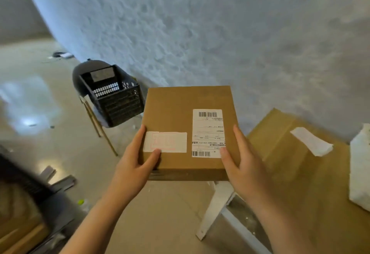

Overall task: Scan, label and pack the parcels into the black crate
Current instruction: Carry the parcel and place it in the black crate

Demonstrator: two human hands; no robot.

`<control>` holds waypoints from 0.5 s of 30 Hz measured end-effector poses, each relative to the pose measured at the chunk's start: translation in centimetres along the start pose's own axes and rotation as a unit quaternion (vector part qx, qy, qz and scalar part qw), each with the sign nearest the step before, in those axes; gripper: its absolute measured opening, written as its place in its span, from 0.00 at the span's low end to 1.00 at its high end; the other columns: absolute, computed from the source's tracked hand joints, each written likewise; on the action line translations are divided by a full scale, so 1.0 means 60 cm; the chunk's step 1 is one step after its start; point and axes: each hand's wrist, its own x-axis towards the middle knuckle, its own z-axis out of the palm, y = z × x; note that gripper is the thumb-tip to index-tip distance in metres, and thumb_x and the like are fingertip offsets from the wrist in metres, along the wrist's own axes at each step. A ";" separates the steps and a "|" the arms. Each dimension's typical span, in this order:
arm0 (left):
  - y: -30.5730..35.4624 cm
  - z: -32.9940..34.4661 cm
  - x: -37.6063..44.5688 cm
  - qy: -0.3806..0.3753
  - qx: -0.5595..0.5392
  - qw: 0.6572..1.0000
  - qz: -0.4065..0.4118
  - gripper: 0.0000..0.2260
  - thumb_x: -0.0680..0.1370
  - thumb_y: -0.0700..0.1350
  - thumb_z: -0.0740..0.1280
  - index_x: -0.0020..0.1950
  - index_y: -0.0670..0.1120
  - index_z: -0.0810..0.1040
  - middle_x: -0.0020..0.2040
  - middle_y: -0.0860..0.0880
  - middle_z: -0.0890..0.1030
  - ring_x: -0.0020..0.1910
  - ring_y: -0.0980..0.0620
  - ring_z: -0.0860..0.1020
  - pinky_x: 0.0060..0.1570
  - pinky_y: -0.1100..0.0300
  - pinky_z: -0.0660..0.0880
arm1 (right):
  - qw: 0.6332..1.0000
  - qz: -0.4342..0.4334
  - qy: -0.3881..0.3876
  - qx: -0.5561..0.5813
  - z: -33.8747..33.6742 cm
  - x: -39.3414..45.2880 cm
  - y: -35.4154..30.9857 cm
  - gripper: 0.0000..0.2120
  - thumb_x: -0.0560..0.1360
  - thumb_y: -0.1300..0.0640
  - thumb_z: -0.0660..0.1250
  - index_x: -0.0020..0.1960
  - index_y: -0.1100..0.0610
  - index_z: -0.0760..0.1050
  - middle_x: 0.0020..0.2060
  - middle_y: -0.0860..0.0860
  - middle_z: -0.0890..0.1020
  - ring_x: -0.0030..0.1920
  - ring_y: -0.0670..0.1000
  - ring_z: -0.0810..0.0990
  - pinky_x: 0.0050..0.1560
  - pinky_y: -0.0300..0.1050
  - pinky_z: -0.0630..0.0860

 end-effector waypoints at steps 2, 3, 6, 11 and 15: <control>-0.044 -0.040 0.017 0.013 0.011 1.000 -0.026 0.33 0.77 0.61 0.64 0.77 0.68 0.50 0.71 0.60 0.65 0.67 0.53 0.71 0.64 0.48 0.73 | 0.999 -0.013 -0.038 -0.003 0.059 0.033 -0.018 0.32 0.80 0.43 0.57 0.79 0.44 0.47 0.68 0.43 0.68 0.55 0.36 0.69 0.40 0.24 0.69; -0.064 -0.058 0.026 0.022 0.014 0.999 -0.040 0.33 0.76 0.62 0.64 0.76 0.69 0.49 0.72 0.59 0.65 0.66 0.53 0.71 0.64 0.47 0.74 | 0.998 -0.018 -0.057 -0.004 0.086 0.049 -0.026 0.32 0.80 0.42 0.56 0.79 0.44 0.46 0.69 0.44 0.68 0.56 0.37 0.68 0.43 0.24 0.68; -0.118 -0.097 0.052 0.049 0.026 0.995 -0.082 0.33 0.76 0.63 0.63 0.76 0.69 0.48 0.71 0.60 0.65 0.65 0.54 0.71 0.62 0.48 0.75 | 0.994 -0.026 -0.106 -0.008 0.164 0.100 -0.042 0.32 0.80 0.42 0.56 0.79 0.43 0.45 0.71 0.45 0.66 0.58 0.38 0.66 0.47 0.24 0.66; -0.191 -0.142 0.137 0.086 0.043 0.989 -0.115 0.34 0.77 0.61 0.64 0.78 0.64 0.50 0.70 0.60 0.64 0.65 0.57 0.69 0.60 0.58 0.73 | 0.986 -0.046 -0.159 -0.008 0.282 0.214 -0.066 0.33 0.79 0.39 0.55 0.78 0.41 0.43 0.71 0.47 0.67 0.63 0.44 0.70 0.58 0.39 0.73; -0.236 -0.177 0.256 0.108 0.062 0.983 -0.133 0.35 0.77 0.62 0.63 0.79 0.61 0.50 0.76 0.57 0.59 0.67 0.58 0.65 0.56 0.66 0.69 | 0.981 -0.065 -0.183 -0.005 0.362 0.347 -0.094 0.32 0.80 0.42 0.55 0.79 0.43 0.44 0.71 0.49 0.67 0.67 0.49 0.70 0.60 0.42 0.71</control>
